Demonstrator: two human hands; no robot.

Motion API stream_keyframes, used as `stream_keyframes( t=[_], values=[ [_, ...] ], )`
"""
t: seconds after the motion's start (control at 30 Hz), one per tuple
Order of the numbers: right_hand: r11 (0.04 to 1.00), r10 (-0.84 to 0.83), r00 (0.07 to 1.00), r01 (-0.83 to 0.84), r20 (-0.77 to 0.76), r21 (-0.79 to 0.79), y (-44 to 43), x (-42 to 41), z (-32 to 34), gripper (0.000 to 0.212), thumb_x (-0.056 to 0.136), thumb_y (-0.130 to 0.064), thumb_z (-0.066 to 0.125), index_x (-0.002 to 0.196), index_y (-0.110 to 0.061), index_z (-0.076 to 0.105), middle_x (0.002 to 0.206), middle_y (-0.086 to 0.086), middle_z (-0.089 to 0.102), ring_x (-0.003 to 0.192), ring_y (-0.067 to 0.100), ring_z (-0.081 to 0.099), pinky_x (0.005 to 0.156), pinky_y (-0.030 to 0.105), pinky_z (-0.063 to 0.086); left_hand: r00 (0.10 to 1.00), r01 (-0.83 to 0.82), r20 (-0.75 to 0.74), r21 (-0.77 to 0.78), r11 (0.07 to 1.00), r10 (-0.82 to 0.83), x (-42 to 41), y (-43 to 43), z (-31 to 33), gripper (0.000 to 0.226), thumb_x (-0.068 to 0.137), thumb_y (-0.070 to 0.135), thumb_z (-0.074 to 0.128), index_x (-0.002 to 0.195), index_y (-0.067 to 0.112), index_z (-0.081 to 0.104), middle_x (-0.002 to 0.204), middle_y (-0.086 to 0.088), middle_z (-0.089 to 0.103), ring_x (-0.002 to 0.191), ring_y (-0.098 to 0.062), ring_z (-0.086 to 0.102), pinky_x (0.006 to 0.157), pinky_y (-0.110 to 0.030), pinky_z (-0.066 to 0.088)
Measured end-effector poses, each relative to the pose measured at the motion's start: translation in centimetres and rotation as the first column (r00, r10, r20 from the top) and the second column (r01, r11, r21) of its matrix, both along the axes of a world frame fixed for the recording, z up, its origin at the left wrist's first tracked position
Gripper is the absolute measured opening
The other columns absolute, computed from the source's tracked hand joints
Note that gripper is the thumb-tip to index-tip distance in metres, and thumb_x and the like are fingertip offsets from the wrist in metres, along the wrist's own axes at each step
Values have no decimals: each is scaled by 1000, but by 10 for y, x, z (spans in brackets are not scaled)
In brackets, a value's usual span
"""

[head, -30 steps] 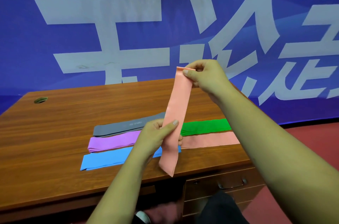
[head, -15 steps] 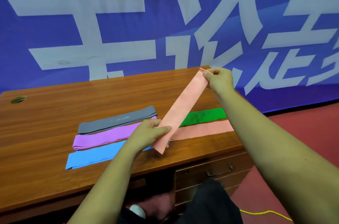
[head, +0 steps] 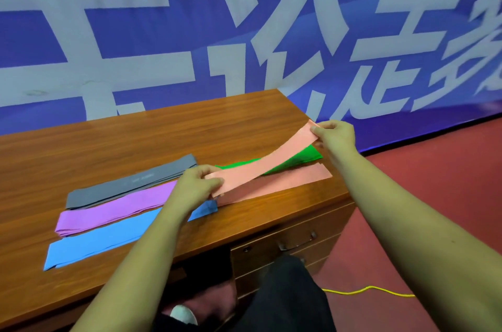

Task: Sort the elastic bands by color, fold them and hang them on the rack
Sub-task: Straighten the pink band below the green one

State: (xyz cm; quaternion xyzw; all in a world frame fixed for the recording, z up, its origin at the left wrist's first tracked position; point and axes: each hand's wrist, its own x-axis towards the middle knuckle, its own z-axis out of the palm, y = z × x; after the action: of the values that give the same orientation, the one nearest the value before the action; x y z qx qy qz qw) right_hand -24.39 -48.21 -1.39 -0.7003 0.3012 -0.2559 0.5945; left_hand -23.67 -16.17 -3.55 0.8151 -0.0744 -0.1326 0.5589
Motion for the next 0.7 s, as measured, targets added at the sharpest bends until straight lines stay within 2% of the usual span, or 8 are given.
stream_keyframes(
  t=[0.07, 0.13, 0.2, 0.3, 0.4, 0.53, 0.63, 0.7],
  values=[
    [999, -28, 999, 29, -30, 16, -13, -8, -12, 12, 82, -7, 75, 91, 1, 70, 84, 16, 70, 67, 25, 67, 62, 32, 58, 1000, 6, 30, 60, 998, -8, 4, -7, -7, 15, 85, 5, 65, 94, 16, 69, 85, -11, 68, 71, -20, 64, 76, -41, 59],
    [998, -41, 997, 44, -73, 42, -24, -15, -24, 9, 81, -7, 76, 85, -4, 69, 86, 18, 71, 69, 27, 69, 68, 39, 61, 995, 18, 92, 158, 987, -32, 7, -11, -13, 15, 81, 9, 72, 93, 17, 66, 76, -14, 68, 64, -23, 65, 74, -43, 57],
    [997, -41, 993, 47, -108, 55, -30, -22, -37, 10, 81, -10, 76, 79, -7, 67, 82, 18, 71, 59, 25, 65, 62, 37, 60, 986, 15, 157, 250, 968, -56, 9, -14, -19, 20, 78, 13, 76, 90, 21, 62, 68, -10, 66, 58, -20, 63, 65, -37, 53],
    [999, -38, 987, 39, -157, 8, -32, -26, -53, 16, 81, -13, 77, 71, -12, 64, 76, 16, 68, 49, 19, 56, 50, 28, 49, 969, -26, 239, 345, 938, -61, 11, -18, -26, 25, 79, 15, 77, 92, 20, 56, 67, -1, 60, 59, -17, 57, 55, -30, 41],
    [996, -39, 982, 23, -184, -88, -30, -23, -63, 19, 78, -19, 79, 67, -12, 65, 74, 8, 68, 62, 20, 59, 64, 37, 53, 948, -70, 310, 427, 902, -73, 11, -21, -31, 31, 80, 12, 75, 96, 19, 50, 70, -1, 55, 62, -17, 51, 51, -28, 32],
    [975, -20, 971, -34, -237, -222, -21, -24, -70, 23, 81, -26, 78, 79, -5, 69, 82, 1, 69, 80, 18, 61, 76, 35, 52, 934, -111, 345, 520, 847, -90, 12, -22, -38, 30, 81, 4, 65, 98, 19, 45, 77, -7, 56, 72, -29, 57, 55, -31, 31],
    [953, -14, 960, -71, -279, -294, -15, -26, -77, 25, 84, -29, 75, 80, -6, 67, 82, 2, 68, 85, 20, 62, 74, 35, 51, 945, -131, 318, 582, 802, -77, 11, -25, -40, 26, 85, 5, 61, 104, 14, 47, 96, -8, 51, 75, -24, 53, 58, -27, 35],
    [936, -11, 958, -90, -285, -339, -12, -28, -81, 24, 86, -29, 74, 81, -7, 66, 83, 1, 67, 85, 18, 60, 64, 27, 45, 947, -125, 308, 602, 788, -86, 10, -26, -42, 26, 86, 6, 61, 109, 11, 50, 97, -5, 46, 77, -21, 50, 59, -25, 36]
  ],
)
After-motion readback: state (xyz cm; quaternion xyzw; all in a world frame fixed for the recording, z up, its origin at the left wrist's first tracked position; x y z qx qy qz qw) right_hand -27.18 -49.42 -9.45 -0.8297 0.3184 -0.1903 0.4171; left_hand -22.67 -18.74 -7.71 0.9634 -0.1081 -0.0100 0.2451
